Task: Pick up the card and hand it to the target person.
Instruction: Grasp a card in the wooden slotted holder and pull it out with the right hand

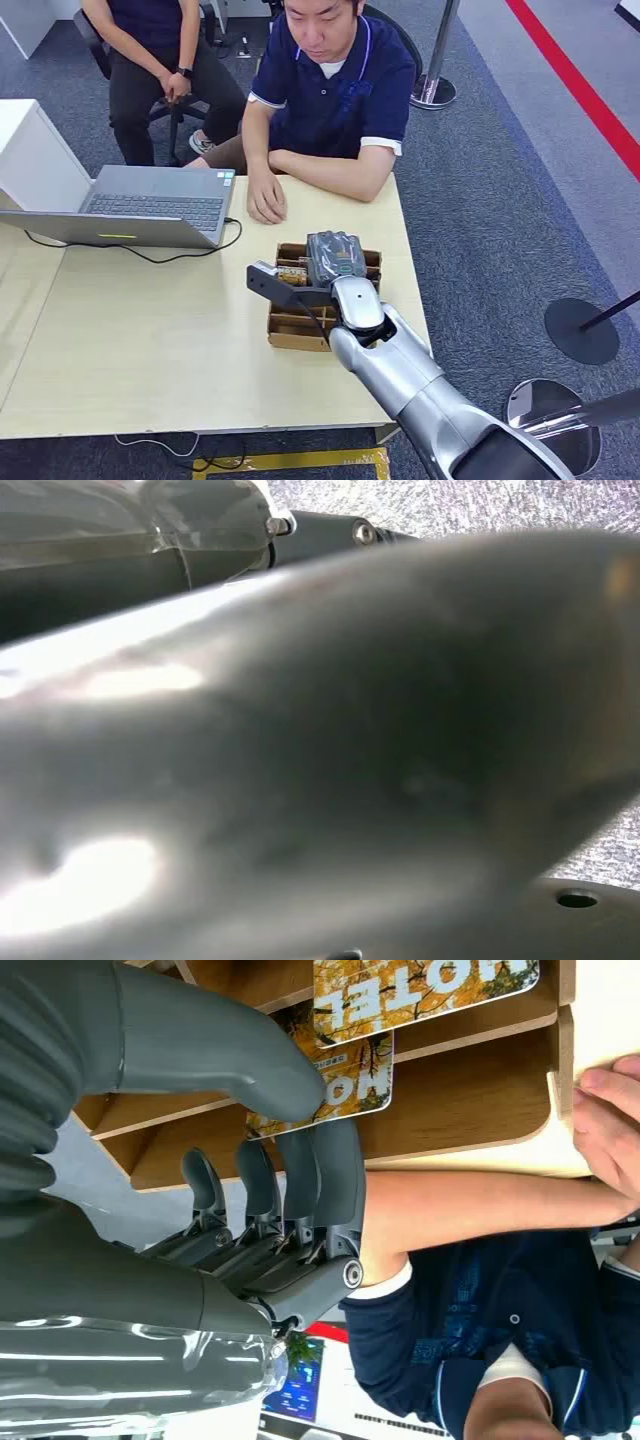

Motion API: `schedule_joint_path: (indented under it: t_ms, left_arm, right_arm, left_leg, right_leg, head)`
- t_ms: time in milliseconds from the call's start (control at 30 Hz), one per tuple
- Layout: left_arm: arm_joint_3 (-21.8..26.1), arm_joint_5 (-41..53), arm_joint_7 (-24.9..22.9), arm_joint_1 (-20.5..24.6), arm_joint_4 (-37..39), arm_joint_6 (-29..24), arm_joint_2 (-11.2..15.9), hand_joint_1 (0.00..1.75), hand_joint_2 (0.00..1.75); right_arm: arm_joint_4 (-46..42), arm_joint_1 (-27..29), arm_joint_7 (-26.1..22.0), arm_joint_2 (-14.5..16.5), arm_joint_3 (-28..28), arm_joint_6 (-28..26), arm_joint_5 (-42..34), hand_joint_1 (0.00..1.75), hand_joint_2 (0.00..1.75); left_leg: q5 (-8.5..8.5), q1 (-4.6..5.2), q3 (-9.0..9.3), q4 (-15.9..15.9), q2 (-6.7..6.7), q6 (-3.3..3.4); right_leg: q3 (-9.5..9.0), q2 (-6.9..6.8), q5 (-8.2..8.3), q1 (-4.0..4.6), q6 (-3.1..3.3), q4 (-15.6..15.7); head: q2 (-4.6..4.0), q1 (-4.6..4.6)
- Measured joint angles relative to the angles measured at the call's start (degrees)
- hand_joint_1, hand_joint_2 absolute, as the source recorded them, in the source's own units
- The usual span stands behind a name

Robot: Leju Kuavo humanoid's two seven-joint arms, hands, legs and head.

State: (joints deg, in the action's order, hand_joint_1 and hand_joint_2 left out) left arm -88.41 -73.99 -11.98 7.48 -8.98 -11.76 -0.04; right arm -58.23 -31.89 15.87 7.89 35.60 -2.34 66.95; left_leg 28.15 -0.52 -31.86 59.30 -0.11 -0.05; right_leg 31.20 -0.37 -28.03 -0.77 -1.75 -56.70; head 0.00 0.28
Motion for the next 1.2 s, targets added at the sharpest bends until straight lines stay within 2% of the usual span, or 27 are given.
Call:
schedule_joint_path:
  t_ms: [67,200,267,400,533,1200]
  left_arm:
    - [0.0,0.0,0.0,0.0,0.0,0.0,0.0,0.00,0.00]
    - [0.0,0.0,0.0,0.0,0.0,0.0,0.0,0.00,0.00]
    - [0.0,0.0,0.0,0.0,0.0,0.2,0.0,0.00,0.00]
    - [0.0,0.2,1.8,0.0,0.0,2.1,0.1,0.00,1.75]
    - [0.0,0.7,3.2,0.0,0.0,2.4,0.2,0.00,1.75]
    - [0.0,-0.3,3.5,-0.1,0.3,2.8,0.9,0.00,1.75]
  right_arm:
    - [0.0,0.0,0.0,0.0,0.0,0.0,0.0,1.25,1.75]
    - [0.0,0.0,0.0,0.0,0.0,0.0,-0.1,1.48,1.75]
    - [0.0,0.0,0.0,0.0,0.0,0.1,-0.1,1.51,1.75]
    - [0.0,0.0,0.0,0.1,0.0,0.1,-0.3,1.56,1.75]
    - [0.1,0.0,-0.1,0.1,0.0,0.1,-0.4,1.56,1.75]
    - [0.1,0.0,-0.6,0.1,0.0,0.1,-0.7,1.57,1.75]
  left_leg:
    - [0.00,0.00,0.00,0.0,0.00,0.00]
    - [0.00,0.00,0.00,0.0,0.00,0.00]
    - [0.00,0.00,0.00,0.0,0.00,0.00]
    - [0.00,0.00,0.00,0.0,0.00,0.00]
    - [0.00,0.00,0.00,0.0,0.00,0.00]
    - [0.00,0.00,0.01,0.0,0.00,0.00]
  right_leg:
    - [0.00,0.00,0.00,0.00,0.00,0.0]
    - [0.00,0.00,0.00,0.00,0.00,0.0]
    - [0.00,0.00,0.00,0.00,0.00,0.0]
    - [0.00,0.00,0.00,0.00,0.00,0.0]
    - [0.00,0.00,0.00,0.00,0.00,0.0]
    - [0.00,0.00,0.00,0.00,0.00,0.0]
  head:
    - [0.00,0.00]
    - [0.00,0.00]
    - [0.00,0.00]
    - [0.00,0.00]
    - [-0.01,0.00]
    - [0.00,0.00]
